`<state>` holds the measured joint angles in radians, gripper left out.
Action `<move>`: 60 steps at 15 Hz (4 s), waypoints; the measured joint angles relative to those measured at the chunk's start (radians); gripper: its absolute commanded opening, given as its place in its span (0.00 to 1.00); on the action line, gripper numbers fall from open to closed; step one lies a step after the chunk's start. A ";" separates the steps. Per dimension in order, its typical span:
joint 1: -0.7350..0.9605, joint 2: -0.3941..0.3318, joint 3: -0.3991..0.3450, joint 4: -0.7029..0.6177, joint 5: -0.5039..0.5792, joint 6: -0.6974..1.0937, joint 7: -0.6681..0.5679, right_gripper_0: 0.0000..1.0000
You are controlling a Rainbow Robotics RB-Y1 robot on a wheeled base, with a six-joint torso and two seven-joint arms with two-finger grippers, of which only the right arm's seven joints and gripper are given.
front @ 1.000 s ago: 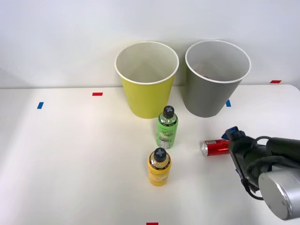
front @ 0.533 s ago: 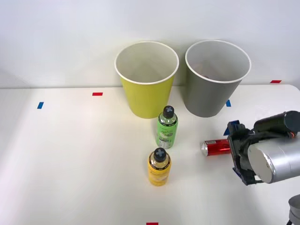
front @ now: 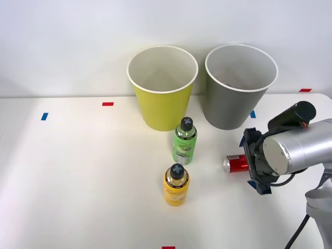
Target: Put cans in the gray bin, plastic bottles in the light green bin
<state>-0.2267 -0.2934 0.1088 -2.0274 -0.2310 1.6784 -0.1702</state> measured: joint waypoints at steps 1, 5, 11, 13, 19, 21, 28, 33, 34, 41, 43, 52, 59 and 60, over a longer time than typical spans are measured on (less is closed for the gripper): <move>-0.006 -0.002 0.000 0.012 -0.002 0.000 0.000 1.00; -0.055 -0.004 0.003 0.105 -0.008 0.000 0.002 1.00; -0.126 0.006 0.018 0.237 0.018 -0.012 0.016 1.00; -0.128 -0.003 0.033 0.239 0.024 -0.011 0.021 1.00; -0.125 -0.021 0.069 0.240 0.041 -0.011 0.039 0.00; -0.125 -0.023 0.090 0.240 0.068 -0.011 0.047 0.00; -0.125 -0.031 0.117 0.241 0.106 -0.012 0.103 0.00; -0.078 -0.030 0.121 0.126 0.195 -0.026 0.361 0.00; -0.055 -0.031 0.121 0.068 0.211 -0.032 0.413 0.00; 0.165 -0.075 0.146 -0.198 0.376 -0.300 0.825 0.00; 0.249 -0.082 0.151 -0.265 0.423 -0.404 0.925 0.00; 0.474 -0.100 0.163 -0.424 0.492 -0.940 0.997 0.00; 0.318 -0.029 0.145 -0.410 0.467 -1.097 1.006 0.00; 0.280 -0.020 0.137 -0.390 0.449 -1.098 1.010 0.00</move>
<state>0.0537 -0.3139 0.2456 -2.4169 0.2175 0.5808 0.8400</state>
